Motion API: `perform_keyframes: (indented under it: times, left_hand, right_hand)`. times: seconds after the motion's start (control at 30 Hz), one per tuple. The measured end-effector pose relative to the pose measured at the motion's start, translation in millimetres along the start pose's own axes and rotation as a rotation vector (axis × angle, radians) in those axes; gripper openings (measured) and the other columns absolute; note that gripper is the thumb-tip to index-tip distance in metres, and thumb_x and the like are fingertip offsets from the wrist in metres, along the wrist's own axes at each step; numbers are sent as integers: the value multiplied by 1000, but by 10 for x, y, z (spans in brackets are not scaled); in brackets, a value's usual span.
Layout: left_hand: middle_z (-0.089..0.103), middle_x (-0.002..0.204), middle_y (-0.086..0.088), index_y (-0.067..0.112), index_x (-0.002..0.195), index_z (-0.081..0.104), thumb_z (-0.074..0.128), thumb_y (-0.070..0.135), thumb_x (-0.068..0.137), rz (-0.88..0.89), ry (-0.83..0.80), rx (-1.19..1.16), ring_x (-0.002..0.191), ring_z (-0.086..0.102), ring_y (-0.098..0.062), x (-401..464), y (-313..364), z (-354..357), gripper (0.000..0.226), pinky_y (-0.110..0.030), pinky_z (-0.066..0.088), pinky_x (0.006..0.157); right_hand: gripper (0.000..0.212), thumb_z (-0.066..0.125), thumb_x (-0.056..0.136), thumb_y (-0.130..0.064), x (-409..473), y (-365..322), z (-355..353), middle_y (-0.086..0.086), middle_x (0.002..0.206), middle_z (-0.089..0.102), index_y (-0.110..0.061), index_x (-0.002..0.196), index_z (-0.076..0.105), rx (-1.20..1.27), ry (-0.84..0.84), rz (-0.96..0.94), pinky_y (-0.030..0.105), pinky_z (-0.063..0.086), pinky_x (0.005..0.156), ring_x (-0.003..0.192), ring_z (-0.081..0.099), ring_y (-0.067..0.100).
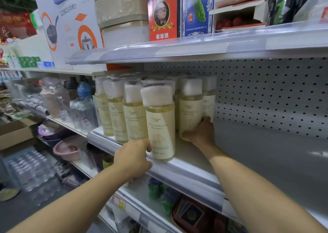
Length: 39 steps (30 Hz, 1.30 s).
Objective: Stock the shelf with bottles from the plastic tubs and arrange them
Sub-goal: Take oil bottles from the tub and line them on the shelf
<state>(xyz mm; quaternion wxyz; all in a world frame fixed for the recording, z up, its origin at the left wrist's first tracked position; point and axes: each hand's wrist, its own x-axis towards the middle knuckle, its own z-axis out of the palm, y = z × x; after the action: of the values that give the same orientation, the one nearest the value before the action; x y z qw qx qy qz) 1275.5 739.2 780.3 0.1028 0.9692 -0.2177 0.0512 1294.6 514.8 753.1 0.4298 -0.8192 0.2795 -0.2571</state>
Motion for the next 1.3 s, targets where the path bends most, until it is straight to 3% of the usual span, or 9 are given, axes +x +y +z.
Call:
perform_keyframes:
  times: [0.4,0.8,1.03,1.17,1.3]
  left_hand:
    - [61,105,9,30,109,53,69,32,80,-1,-6,6,99,58,-14,7,-12,-16,33,-30,50,78]
    - [61,104,7,29,107,53,68,29,79,25,-7,15,98,59,-17,-38,-91,-35,31,-30,49,75]
    - [61,106,6,26,113,53,68,26,81,56,-18,2,100,58,-18,-62,-19,9,35,-29,43,71]
    - [61,106,5,26,112,53,66,25,81,76,-38,10,101,57,-19,-153,-10,28,34,-33,47,77]
    - [59,109,1,24,112,52,61,20,81,119,-74,-12,102,58,-23,-297,-58,49,33,-35,50,77]
  right_hand:
    - [88,88,59,-24,101,-39,-48,14,128,47,-8,128,35,-2,-3,31,40,48,87,117,50,33]
    - [87,85,63,-24,106,-77,-45,16,133,44,-6,131,33,-59,31,65,47,46,94,122,45,37]
    - [100,82,62,-50,-95,40,-196,14,132,47,-9,136,29,-124,-31,51,46,49,93,119,49,35]
    - [82,74,68,-40,-357,22,-331,12,129,50,-13,135,35,-231,-46,-51,46,50,94,118,50,34]
    - [79,74,75,-40,-868,-155,-509,12,133,45,-12,137,35,-455,-103,-100,38,46,96,120,45,31]
